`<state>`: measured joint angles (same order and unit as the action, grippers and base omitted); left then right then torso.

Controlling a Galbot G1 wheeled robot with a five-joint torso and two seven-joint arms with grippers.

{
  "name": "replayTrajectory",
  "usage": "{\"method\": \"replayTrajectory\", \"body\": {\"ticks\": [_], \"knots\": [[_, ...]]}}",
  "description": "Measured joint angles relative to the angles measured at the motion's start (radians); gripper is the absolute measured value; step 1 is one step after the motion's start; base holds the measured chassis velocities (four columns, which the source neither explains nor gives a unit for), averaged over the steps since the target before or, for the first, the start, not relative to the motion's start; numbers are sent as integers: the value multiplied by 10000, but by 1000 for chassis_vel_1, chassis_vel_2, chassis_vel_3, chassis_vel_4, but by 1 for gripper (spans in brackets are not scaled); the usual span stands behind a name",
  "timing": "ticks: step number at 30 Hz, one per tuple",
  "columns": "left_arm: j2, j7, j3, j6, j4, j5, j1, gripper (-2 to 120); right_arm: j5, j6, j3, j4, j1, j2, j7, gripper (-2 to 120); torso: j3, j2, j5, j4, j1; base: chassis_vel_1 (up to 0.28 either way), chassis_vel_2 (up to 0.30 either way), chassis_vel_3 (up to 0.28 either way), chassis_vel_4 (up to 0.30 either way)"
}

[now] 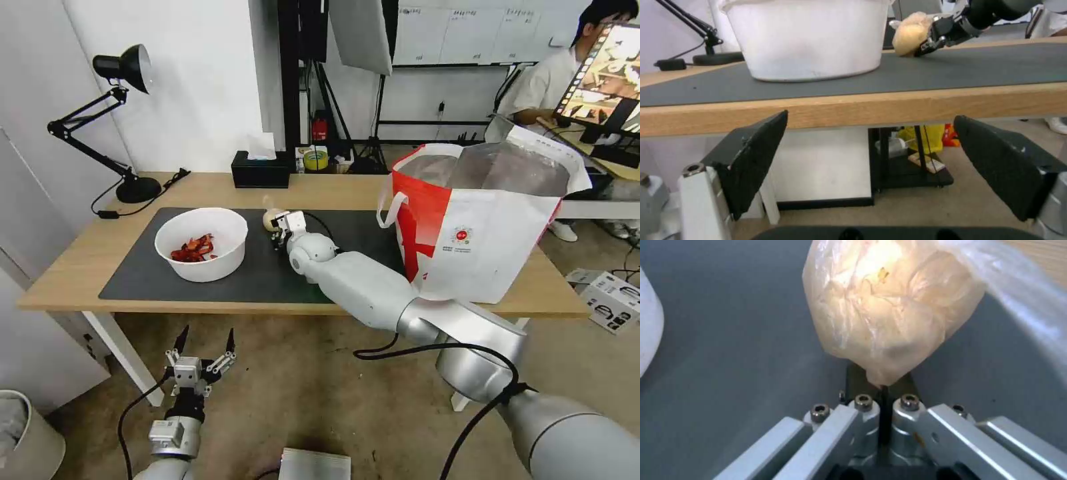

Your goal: Pick up the trash from the table and place it into the takeout bag.

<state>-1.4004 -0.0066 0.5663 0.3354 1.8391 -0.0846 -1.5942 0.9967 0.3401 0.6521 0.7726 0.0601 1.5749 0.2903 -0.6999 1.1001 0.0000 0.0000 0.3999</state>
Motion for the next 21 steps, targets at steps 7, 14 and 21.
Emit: {"method": "replayTrajectory", "body": {"ticks": [7, 14, 21], "knots": [[101, 0, -13, 31, -126, -54, 44, 100, 13, -47, -8, 82, 32, -25, 94, 0, -1, -2, -1, -1, 0, 0, 0, 0, 0], [171, 41, -21, 34, -164, -201, 69, 100, 91, -14, -158, 567, 94, -70, 703, 0, -4, -4, -3, -5, 3, 0, 0, 0, 0], [128, 82, -36, 34, -113, -199, 24, 100, 110, -5, -293, 1409, 114, -237, 1355, 0, -3, -3, -2, 0, 3, 0, 0, 0, 0]]}}
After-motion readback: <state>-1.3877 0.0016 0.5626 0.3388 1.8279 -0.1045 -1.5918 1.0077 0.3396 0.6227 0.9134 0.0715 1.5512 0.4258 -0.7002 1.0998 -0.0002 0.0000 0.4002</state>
